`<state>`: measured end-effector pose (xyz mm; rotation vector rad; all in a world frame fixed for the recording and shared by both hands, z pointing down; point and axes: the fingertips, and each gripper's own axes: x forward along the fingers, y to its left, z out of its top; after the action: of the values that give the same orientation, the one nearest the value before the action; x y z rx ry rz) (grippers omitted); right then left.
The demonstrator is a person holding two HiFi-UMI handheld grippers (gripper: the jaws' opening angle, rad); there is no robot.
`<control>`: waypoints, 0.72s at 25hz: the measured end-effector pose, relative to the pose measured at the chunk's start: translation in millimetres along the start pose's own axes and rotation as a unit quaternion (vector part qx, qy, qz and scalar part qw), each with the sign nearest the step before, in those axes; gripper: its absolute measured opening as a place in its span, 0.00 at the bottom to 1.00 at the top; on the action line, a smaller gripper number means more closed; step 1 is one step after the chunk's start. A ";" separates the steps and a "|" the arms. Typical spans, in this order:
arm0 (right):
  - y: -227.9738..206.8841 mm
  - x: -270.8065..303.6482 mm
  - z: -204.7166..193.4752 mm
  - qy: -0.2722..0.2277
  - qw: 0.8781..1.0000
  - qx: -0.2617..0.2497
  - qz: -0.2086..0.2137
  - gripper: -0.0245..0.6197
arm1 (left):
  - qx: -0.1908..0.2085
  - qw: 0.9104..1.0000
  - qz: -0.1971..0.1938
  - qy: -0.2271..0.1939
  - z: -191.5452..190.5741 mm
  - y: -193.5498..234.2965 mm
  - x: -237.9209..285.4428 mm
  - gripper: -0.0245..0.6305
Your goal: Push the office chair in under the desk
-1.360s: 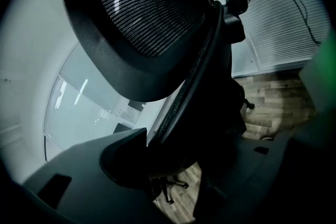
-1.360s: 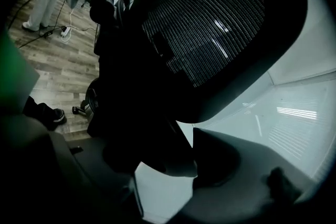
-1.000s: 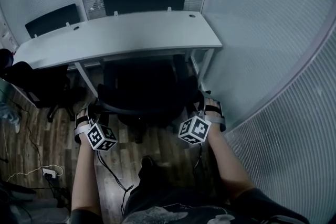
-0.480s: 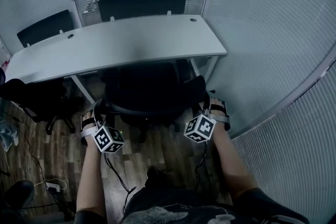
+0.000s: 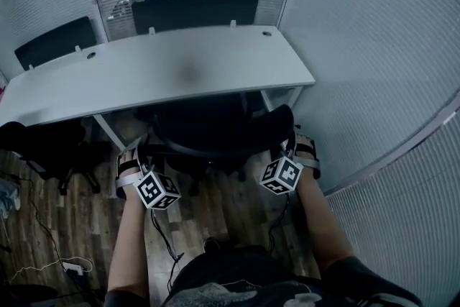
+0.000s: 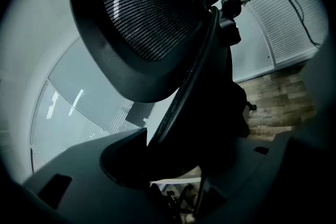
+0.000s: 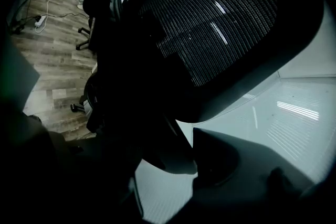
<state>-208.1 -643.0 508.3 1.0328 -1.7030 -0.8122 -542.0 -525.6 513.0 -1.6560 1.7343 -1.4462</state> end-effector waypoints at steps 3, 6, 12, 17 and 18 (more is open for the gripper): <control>-4.2 14.1 4.4 0.005 1.000 0.001 -0.006 0.47 | 0.001 1.000 0.005 -0.009 1.9 6.3 13.5 0.44; -7.9 26.1 8.1 0.010 1.000 -0.001 -0.007 0.47 | 0.001 1.000 0.005 -0.009 2.9 11.4 25.6 0.44; -21.5 54.0 18.3 0.000 1.000 -0.001 -0.011 0.47 | 0.001 1.000 0.002 -0.005 8.3 24.8 54.9 0.44; -30.1 75.8 23.4 -0.019 1.000 0.002 -0.015 0.47 | 0.001 1.000 0.002 0.002 13.4 31.9 77.5 0.44; -32.2 79.8 24.8 -0.022 1.000 0.002 -0.015 0.47 | 0.001 1.000 0.003 0.004 14.2 34.2 81.4 0.44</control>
<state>-238.0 -727.3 502.9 1.0519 -1.7302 -0.8574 -570.5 -610.3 510.4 -1.6449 1.7403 -1.4526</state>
